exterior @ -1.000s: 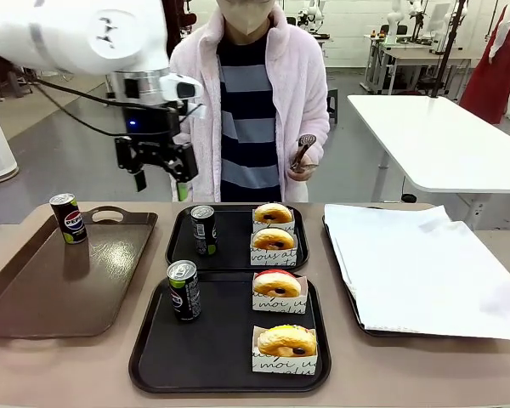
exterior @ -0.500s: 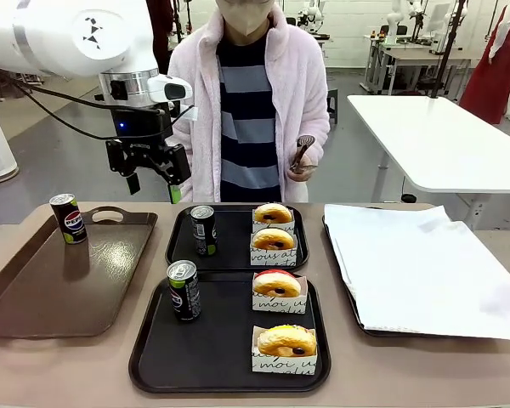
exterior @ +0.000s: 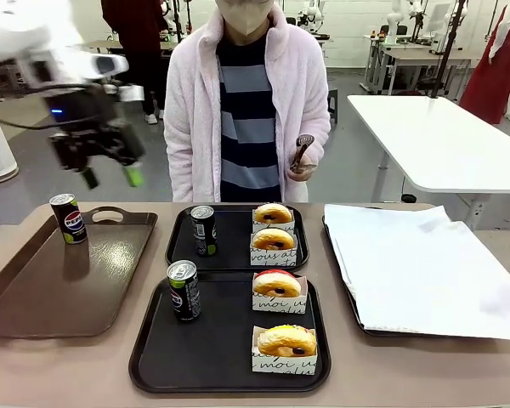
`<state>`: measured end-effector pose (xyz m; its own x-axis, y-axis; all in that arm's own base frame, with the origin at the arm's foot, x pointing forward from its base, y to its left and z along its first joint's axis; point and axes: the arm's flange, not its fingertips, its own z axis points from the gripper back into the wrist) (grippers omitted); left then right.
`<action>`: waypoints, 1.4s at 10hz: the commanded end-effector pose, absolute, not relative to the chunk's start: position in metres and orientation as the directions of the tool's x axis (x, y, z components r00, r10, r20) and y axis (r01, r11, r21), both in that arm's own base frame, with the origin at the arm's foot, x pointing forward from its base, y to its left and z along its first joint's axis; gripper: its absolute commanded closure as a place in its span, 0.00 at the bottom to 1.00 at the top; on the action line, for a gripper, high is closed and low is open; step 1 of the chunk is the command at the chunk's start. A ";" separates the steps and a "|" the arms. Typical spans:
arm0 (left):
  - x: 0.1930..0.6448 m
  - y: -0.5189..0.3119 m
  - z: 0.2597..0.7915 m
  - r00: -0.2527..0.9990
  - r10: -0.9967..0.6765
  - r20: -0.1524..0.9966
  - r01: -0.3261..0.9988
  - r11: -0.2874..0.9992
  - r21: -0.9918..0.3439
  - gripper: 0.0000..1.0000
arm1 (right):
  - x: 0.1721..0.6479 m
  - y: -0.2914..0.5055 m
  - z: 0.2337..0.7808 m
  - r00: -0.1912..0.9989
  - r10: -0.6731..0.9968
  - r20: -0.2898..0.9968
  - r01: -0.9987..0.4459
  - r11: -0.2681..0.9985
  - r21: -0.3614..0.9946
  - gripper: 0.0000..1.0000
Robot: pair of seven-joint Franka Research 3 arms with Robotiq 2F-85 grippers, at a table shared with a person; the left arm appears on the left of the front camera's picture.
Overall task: Set up donuts and drinks on trays.
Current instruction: Pick up one Pepsi coke from the Handle tray and place it on the Flat Tray without a Pepsi coke.
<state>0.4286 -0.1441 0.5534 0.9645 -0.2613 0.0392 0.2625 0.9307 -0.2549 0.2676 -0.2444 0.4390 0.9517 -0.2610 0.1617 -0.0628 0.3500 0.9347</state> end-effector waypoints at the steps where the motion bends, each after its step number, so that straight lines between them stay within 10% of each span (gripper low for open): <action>1: 0.410 -0.072 0.541 0.978 -0.202 0.047 0.206 0.920 -0.333 0.00 | 0.268 -0.245 0.439 0.950 -0.262 0.171 -0.075 0.340 0.938 0.00; 7: 0.402 0.111 0.479 0.982 0.134 0.137 0.052 0.499 -0.865 0.00 | 0.268 -0.245 0.439 0.950 -0.262 0.171 -0.075 0.340 0.938 0.00; 14: 0.396 0.237 0.423 0.995 0.100 0.011 -0.014 0.248 -0.969 0.00 | 0.268 -0.245 0.439 0.950 -0.262 0.171 -0.075 0.340 0.938 0.00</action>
<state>0.3863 0.2224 0.4183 0.9918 0.1281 -0.0010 -0.0291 0.2179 -0.9755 0.2675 -0.2446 0.4390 0.9515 -0.2617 0.1615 -0.0623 0.3500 0.9347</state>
